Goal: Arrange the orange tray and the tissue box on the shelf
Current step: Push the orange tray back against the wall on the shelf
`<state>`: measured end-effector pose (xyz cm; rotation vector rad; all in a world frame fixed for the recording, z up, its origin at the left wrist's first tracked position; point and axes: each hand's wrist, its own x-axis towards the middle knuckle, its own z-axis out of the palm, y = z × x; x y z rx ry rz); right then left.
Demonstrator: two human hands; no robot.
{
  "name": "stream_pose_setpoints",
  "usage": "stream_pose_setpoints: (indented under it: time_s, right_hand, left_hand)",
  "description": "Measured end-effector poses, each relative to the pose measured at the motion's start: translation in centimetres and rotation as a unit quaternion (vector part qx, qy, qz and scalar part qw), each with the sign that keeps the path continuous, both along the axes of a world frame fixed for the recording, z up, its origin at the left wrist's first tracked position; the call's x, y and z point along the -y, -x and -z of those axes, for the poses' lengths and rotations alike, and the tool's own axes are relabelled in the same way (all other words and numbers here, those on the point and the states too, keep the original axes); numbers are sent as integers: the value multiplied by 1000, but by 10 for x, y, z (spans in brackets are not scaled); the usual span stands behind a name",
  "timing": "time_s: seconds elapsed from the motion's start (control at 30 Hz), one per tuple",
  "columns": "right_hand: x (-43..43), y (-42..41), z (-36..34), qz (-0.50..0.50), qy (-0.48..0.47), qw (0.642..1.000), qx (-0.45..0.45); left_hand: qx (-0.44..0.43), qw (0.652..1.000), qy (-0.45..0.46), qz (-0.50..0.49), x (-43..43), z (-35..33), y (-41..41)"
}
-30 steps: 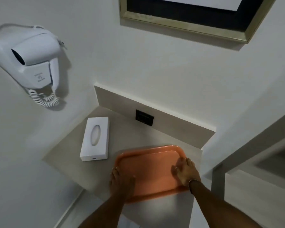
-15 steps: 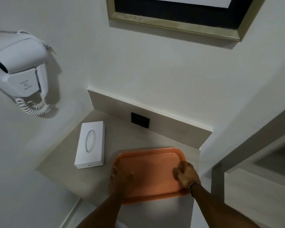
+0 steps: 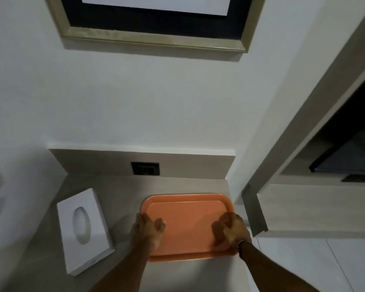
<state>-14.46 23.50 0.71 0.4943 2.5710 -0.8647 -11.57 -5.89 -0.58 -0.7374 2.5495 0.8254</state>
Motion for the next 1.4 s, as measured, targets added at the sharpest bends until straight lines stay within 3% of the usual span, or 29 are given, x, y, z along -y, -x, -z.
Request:
stream_pose_setpoints:
  time_s: [0.4, 0.5, 0.63, 0.87, 1.1, 1.4]
  right_hand:
    - [2, -1, 8, 20, -12, 1000, -7]
    - [5, -8, 14, 12, -54, 998, -19]
    - [16, -31, 18, -46, -124, 989, -70]
    - [44, -92, 33, -178, -164, 966, -86]
    - [52, -139, 40, -262, -184, 944, -82]
    - [44, -153, 47, -292, -178, 939, -35]
  left_hand:
    - [16, 998, -6, 59, 7, 4, 11]
    - [-3, 997, 18, 81, 6, 4, 9]
    - [-50, 980, 104, 163, 0, 5, -11]
    - [-72, 942, 164, 285, -26, 1, -74]
    - [5, 938, 143, 317, -56, -9, -122]
    - [44, 940, 143, 305, -69, -1, -137]
